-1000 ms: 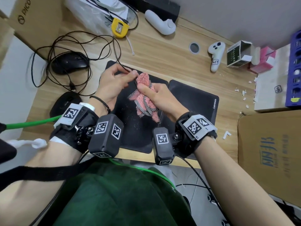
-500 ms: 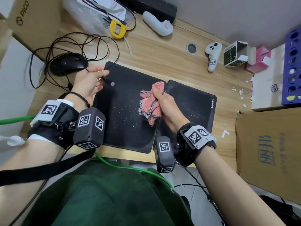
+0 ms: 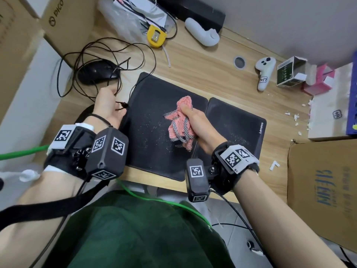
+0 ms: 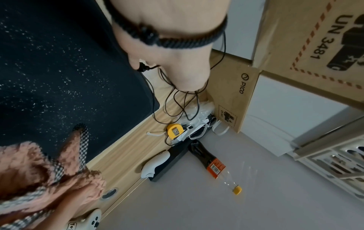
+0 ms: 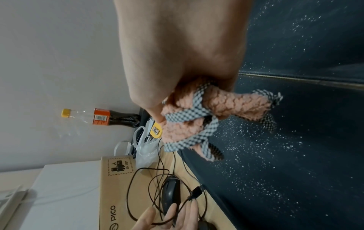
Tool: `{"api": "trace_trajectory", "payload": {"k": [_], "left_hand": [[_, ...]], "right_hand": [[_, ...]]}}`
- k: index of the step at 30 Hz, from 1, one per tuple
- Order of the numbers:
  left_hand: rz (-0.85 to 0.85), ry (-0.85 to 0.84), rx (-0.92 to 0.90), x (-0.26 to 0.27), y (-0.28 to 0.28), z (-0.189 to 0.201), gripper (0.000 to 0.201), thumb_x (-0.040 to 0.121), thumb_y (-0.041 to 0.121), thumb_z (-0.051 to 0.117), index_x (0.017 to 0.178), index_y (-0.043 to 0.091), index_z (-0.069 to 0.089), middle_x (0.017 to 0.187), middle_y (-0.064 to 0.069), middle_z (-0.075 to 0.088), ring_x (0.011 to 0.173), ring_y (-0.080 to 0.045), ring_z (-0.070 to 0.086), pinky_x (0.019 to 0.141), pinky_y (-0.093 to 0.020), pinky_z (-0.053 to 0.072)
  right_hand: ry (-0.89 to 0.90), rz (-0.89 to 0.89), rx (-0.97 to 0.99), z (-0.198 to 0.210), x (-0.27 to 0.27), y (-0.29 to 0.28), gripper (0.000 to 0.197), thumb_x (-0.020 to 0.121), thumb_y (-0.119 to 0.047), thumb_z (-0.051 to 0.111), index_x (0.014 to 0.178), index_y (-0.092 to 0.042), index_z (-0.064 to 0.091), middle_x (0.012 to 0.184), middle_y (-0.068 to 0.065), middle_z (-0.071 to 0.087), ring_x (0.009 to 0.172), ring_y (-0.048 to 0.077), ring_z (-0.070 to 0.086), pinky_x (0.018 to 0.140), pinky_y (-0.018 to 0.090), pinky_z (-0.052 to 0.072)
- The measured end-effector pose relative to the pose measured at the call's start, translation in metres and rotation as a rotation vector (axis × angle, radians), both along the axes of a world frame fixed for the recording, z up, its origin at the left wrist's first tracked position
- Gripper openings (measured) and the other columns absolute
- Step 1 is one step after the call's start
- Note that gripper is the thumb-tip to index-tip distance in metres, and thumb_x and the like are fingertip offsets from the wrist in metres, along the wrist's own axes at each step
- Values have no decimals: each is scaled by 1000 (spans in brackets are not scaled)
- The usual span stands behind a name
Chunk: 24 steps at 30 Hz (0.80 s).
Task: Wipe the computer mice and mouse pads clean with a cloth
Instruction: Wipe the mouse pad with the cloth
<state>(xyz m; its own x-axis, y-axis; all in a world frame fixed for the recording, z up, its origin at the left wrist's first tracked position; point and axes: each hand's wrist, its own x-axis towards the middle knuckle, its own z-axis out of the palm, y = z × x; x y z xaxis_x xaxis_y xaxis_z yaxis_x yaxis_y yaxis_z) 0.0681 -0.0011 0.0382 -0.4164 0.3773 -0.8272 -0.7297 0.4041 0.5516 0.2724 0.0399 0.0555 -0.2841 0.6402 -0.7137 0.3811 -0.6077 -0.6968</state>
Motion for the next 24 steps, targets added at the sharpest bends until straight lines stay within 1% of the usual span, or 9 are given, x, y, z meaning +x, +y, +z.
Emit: {"api": "trace_trajectory", "payload": {"k": [2,5,8,11,14,17,20,22,24], "left_hand": [[45,53,-21,-8,-2,-3,21,99,33,40,100,20,56,87,3,66,74,-8,56,62,-22,47],[118,129,-121,-25,-6,-4,34,97,44,40,120,20,50,125,-1,51,99,-12,51,66,-20,43],[247,107,-133,-33,-9,-1,18,96,35,46,88,19,49,104,1,50,80,-8,48,64,-16,43],[261,2,-10,-28,-7,-5,11,95,24,50,94,14,50,88,-1,47,77,-11,48,65,-21,50],[50,-91,87,-9,0,-10,19,95,22,45,78,17,44,66,3,43,70,-15,50,73,-26,50],[-167,-62,56,7,7,-15,18,94,23,43,79,20,50,72,5,57,79,-16,57,84,-27,46],[-295,74,-38,14,13,-25,20,93,23,42,77,23,54,82,8,61,83,-12,52,86,-25,38],[-295,99,-93,11,12,-35,16,86,21,47,71,21,52,66,8,63,71,-13,53,69,-20,43],[-341,157,-149,0,11,-75,23,66,30,58,85,17,61,86,-1,68,83,-23,65,73,-25,52]], "right_hand": [[7,-1,4,0,0,1,34,96,-36,50,95,-7,68,77,7,72,69,19,66,82,34,51],[12,-8,16,-1,1,2,37,96,-36,50,96,-5,70,75,5,72,68,18,67,82,33,51],[8,-39,21,-5,1,2,41,96,-36,51,109,0,66,84,7,73,73,18,69,85,34,52],[-4,-83,5,-7,1,0,48,91,-42,55,121,-3,57,99,8,72,85,19,70,90,36,53],[0,-132,-35,-6,5,-2,78,74,-52,64,133,-4,46,114,11,67,95,21,68,93,39,52],[11,-191,-36,-9,15,-2,96,57,-51,69,135,-3,39,126,17,58,103,26,66,95,45,52],[40,-237,-73,-3,29,-5,89,61,-39,70,135,-4,35,135,21,50,103,25,66,84,40,57],[43,-205,-90,-1,41,-8,69,77,-32,65,133,-8,33,133,18,52,99,21,65,82,37,55],[24,-151,-93,-5,55,-9,42,93,-27,55,128,-12,37,130,15,56,98,19,63,83,36,53]]}}
